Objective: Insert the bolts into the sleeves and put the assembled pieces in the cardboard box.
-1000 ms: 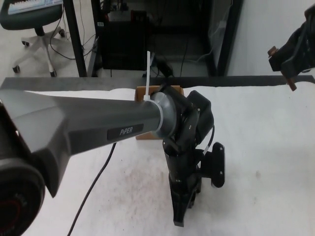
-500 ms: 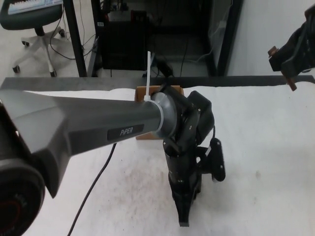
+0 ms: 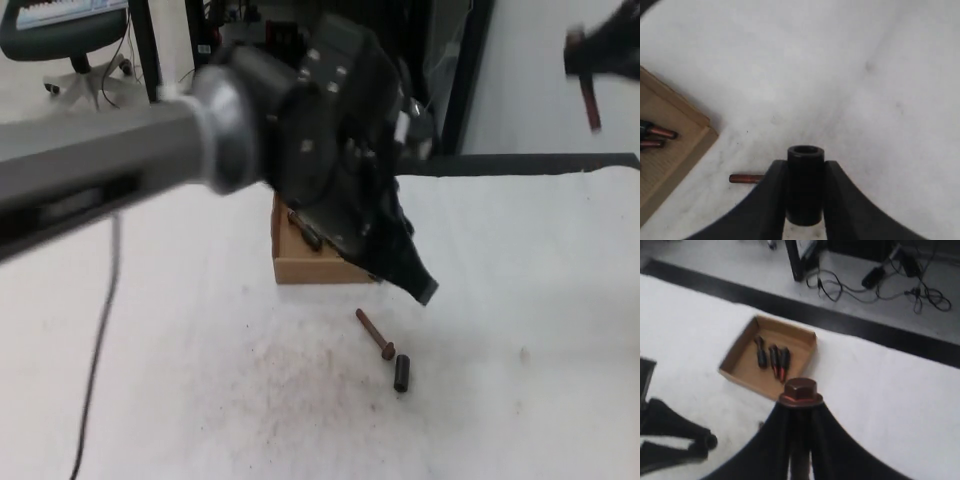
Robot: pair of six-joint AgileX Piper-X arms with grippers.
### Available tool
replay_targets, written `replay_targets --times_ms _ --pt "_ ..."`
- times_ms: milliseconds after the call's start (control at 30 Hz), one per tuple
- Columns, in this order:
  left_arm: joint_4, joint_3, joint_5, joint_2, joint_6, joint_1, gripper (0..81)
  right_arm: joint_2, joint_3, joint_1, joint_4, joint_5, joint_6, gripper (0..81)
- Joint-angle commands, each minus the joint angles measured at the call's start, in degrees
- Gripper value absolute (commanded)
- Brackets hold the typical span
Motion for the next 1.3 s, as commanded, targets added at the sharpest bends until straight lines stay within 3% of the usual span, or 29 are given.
replay_targets --times_ms 0,167,333,433,567,700,867,1067,1267 --pt "-11.5 10.32 0.85 -12.5 -5.56 0.32 0.2 -1.14 -0.41 -0.56 -9.88 -7.03 10.84 0.9" --pt "-31.2 24.93 0.85 -27.14 -12.53 0.43 0.2 -1.14 3.04 2.5 -26.47 -15.59 24.31 0.9" --pt "-57.77 40.79 1.44 -36.62 -16.81 1.12 0.2 -1.14 11.39 9.15 -48.11 -16.82 35.41 0.9" --pt "-66.38 47.03 4.63 -38.08 -18.69 3.01 0.2 -1.14 17.59 13.58 -64.17 -16.82 40.35 0.9" --pt "-67.42 52.35 13.14 -37.21 -18.75 6.84 0.2 -1.14 25.13 19.05 -81.48 -16.82 45.76 0.9" --pt "-67.54 55.26 17.89 -35.59 -18.33 10.9 0.2 -1.14 28.87 24.35 -86.45 -16.82 44.6 0.9" --pt "-71.01 55.37 21.95 -33.99 -18.17 14.55 0.2 -1.14 31.8 29.83 -80.82 -15.74 34.52 0.9" --pt "-73.47 55.37 22.35 -34.0 -18.17 15.27 0.2 -1.14 34.4 33.18 -78.86 -11.97 29.85 0.9" --pt "-73.47 55.37 27.06 -34.0 -18.39 15.27 0.2 -0.07 34.4 34.46 -79.51 -11.44 27.83 0.9"
